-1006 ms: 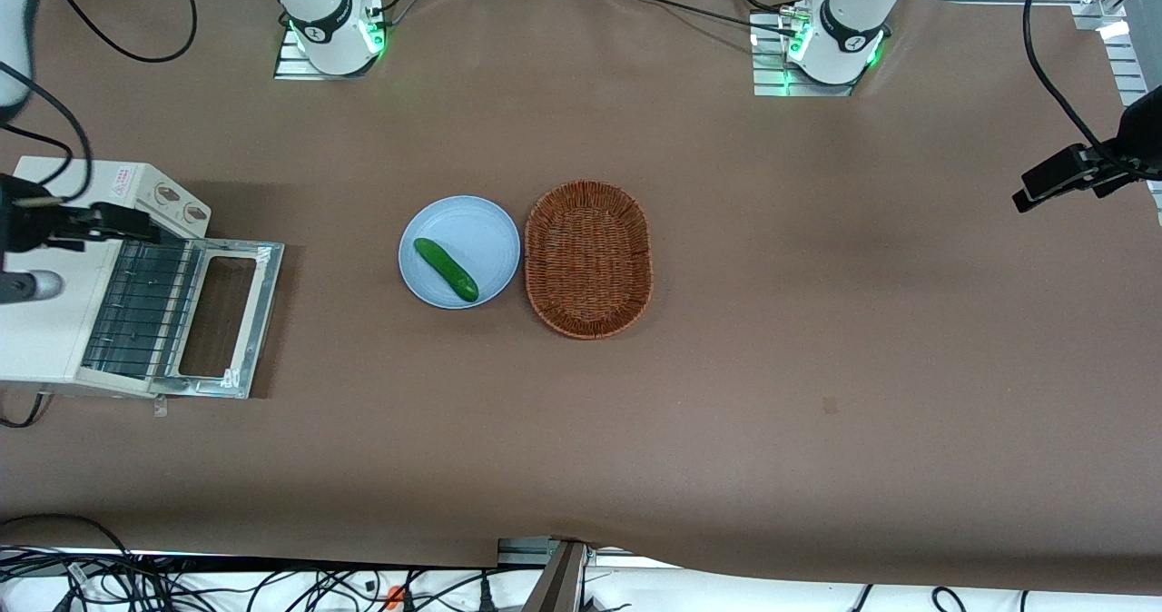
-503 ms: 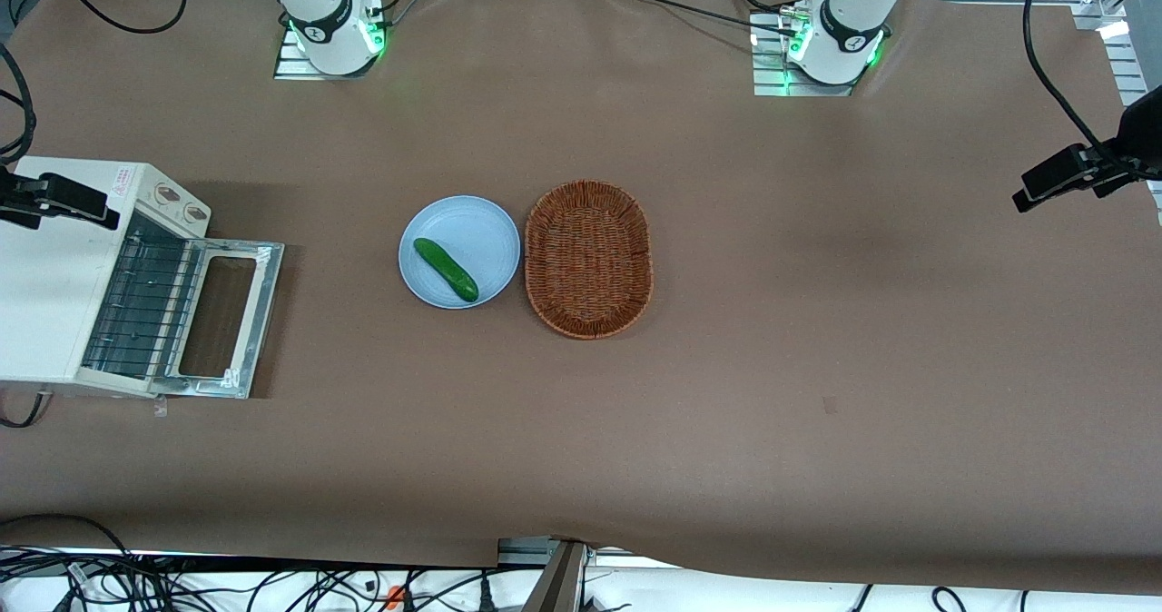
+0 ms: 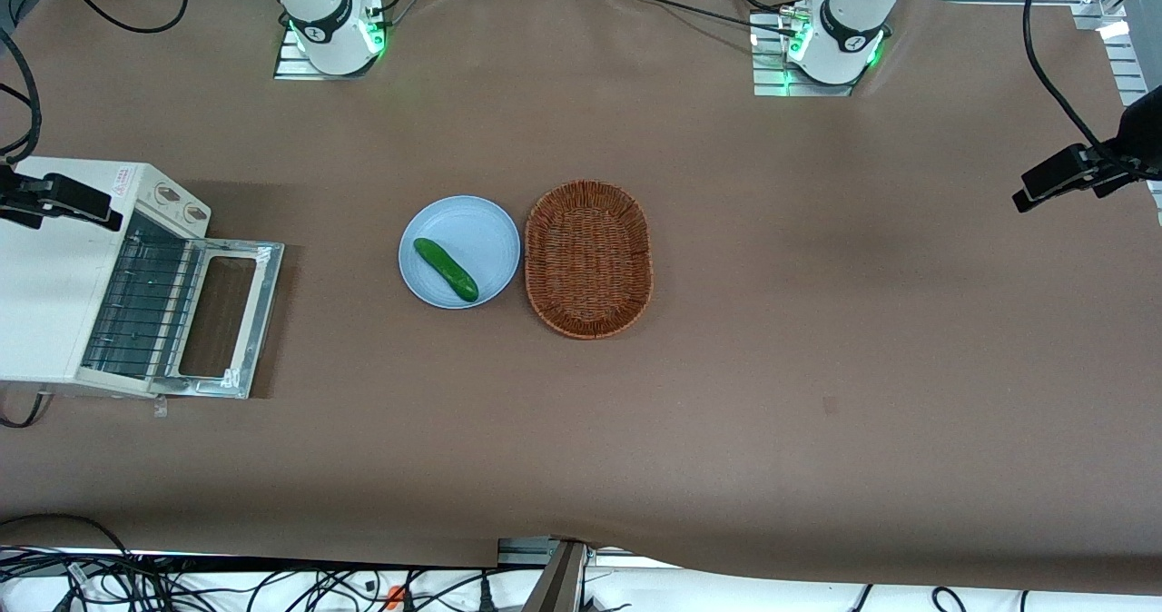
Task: Open oven door with right arm only
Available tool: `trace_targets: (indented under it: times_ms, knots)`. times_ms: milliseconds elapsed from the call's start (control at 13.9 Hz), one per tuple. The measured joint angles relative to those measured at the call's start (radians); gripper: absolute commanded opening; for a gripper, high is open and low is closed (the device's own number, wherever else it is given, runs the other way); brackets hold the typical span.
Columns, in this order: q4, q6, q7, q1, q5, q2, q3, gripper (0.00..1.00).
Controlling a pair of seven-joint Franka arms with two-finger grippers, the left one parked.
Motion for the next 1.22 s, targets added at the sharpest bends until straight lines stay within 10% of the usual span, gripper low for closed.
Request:
trace_targets:
  times_ms: [1221]
  knots:
    - [0.003, -0.026, 0.000, 0.002, 0.000, -0.017, 0.001, 1.00]
